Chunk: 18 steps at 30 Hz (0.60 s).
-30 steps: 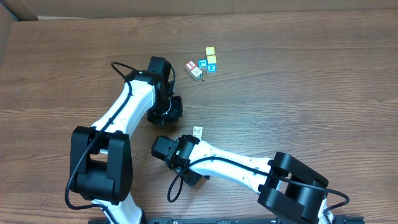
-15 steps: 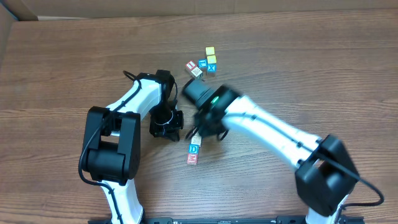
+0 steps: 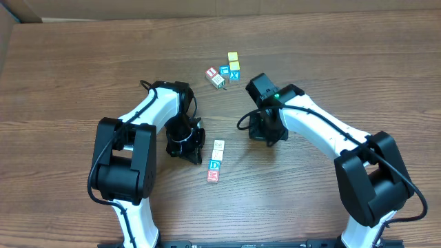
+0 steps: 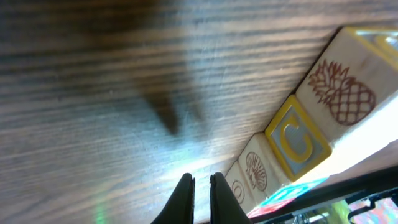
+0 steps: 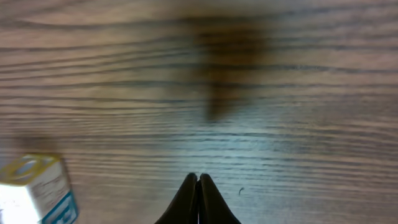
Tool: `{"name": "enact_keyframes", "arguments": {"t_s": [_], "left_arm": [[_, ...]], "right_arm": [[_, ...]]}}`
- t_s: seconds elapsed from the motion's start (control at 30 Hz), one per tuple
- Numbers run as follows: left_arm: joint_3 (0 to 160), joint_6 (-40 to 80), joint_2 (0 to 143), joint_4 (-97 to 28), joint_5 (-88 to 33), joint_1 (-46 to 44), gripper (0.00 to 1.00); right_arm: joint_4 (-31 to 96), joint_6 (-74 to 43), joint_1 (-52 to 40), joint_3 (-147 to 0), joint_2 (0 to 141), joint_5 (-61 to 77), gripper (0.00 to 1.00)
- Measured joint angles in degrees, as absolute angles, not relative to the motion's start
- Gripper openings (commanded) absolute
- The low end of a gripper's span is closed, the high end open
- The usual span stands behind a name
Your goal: Flip 4 blocks
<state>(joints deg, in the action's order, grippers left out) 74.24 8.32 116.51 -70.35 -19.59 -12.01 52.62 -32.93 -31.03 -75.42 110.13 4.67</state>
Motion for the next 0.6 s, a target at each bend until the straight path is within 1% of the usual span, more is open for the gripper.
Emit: {"name": "enact_keyframes", "arguments": {"t_s": [0.13,0.47,0.6], "left_arm": [[74.24,8.32,116.51,-70.54,-19.66,-12.01,0.04],[74.24,8.45,116.51,-70.43,-21.26,-12.10,0.04],[74.24,9.21,116.51,-68.66,-21.26,-13.69,0.04]], "right_arm": [[49.91,-33.58,-31.14,-72.69,110.13,4.93,0.04],[49.06,-34.17,-31.11,-72.29,110.13,5.13,0.05],[49.10,-34.30,-31.11,-72.29,110.13,5.13,0.05]]}}
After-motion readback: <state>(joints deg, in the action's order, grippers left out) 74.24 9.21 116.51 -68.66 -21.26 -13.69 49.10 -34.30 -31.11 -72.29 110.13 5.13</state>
